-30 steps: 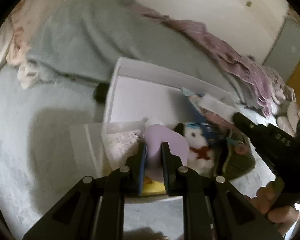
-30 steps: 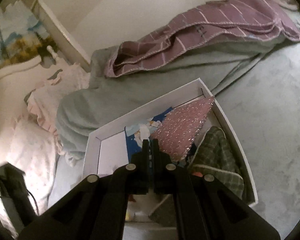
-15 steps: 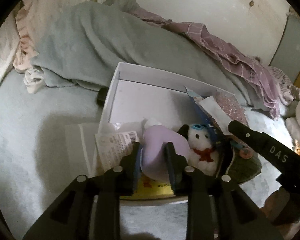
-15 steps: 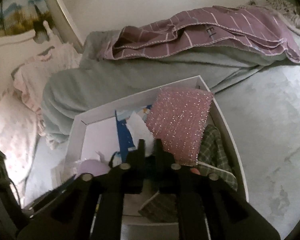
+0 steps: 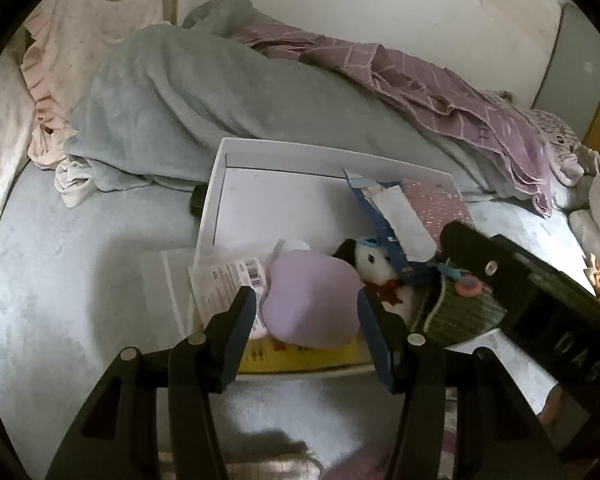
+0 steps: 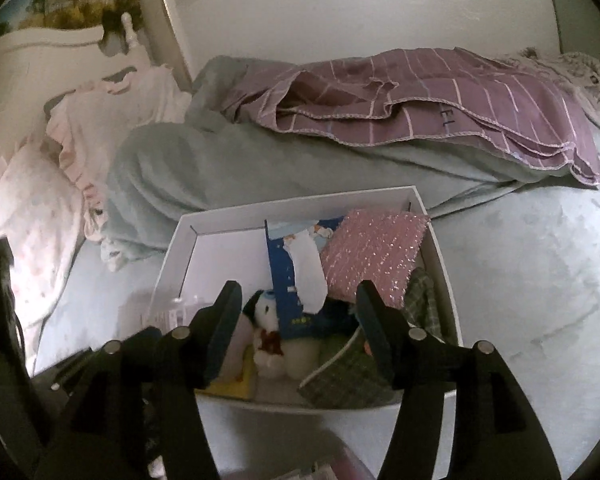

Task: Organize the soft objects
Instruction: 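Move the left tool to the plaid button pouch while the right tool reaches the blue packet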

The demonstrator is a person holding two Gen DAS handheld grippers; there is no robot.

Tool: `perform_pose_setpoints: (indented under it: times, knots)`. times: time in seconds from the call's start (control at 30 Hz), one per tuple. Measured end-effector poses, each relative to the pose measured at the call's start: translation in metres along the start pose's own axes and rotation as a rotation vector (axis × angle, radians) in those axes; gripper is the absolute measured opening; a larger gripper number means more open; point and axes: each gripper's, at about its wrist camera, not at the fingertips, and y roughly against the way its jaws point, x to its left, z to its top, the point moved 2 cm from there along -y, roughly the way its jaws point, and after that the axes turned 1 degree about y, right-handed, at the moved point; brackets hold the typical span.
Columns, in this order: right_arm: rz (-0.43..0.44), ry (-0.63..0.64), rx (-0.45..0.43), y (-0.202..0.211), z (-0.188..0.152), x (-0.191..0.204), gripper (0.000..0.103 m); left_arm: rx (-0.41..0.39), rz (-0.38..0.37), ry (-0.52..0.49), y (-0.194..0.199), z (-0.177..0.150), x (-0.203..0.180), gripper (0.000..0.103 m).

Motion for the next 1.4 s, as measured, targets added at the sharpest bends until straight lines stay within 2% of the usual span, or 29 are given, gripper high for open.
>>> perform_pose_setpoints:
  times: [0.2,0.3,0.5,0.63,0.7,0.8,0.93,1.07,1.17,1.33,1.4]
  knots:
    - [-0.024,0.025,0.047,0.012,-0.007,0.003,0.061,0.100,-0.003,0.017,0.011,0.000,0.002,0.053]
    - [-0.052,0.052,0.054,0.022,-0.008,0.007,0.061,0.132,0.019,0.009,0.018,-0.003,0.001,0.053]
    - [-0.137,0.156,0.043,0.047,-0.010,0.018,0.061,0.164,0.064,-0.028,0.033,-0.007,-0.003,0.053]
    - [-0.175,0.144,0.040,0.066,-0.020,0.014,0.062,0.162,0.088,-0.032,0.048,-0.010,-0.003,0.053]
    - [-0.190,0.125,0.016,0.079,-0.031,0.008,0.066,0.143,0.115,-0.025,0.056,-0.013,-0.002,0.053]
    - [-0.164,0.113,0.012,0.094,-0.043,0.000,0.068,0.134,0.155,-0.037,0.065,-0.024,-0.003,0.053]
    - [-0.068,0.129,0.047,0.108,-0.068,-0.007,0.068,0.124,0.184,-0.045,0.076,-0.035,0.002,0.053]
    - [0.007,0.123,0.120,0.116,-0.102,-0.008,0.068,0.105,0.207,-0.059,0.088,-0.048,0.007,0.053]
    - [0.065,0.071,0.171,0.115,-0.124,-0.008,0.068,0.117,0.224,-0.066,0.090,-0.061,0.013,0.053]
    - [0.032,0.067,0.240,0.098,-0.154,0.005,0.068,0.133,0.220,-0.060,0.092,-0.088,0.028,0.053]
    - [0.038,0.086,0.275,0.091,-0.163,0.012,0.068,0.141,0.194,-0.040,0.093,-0.104,0.039,0.053]
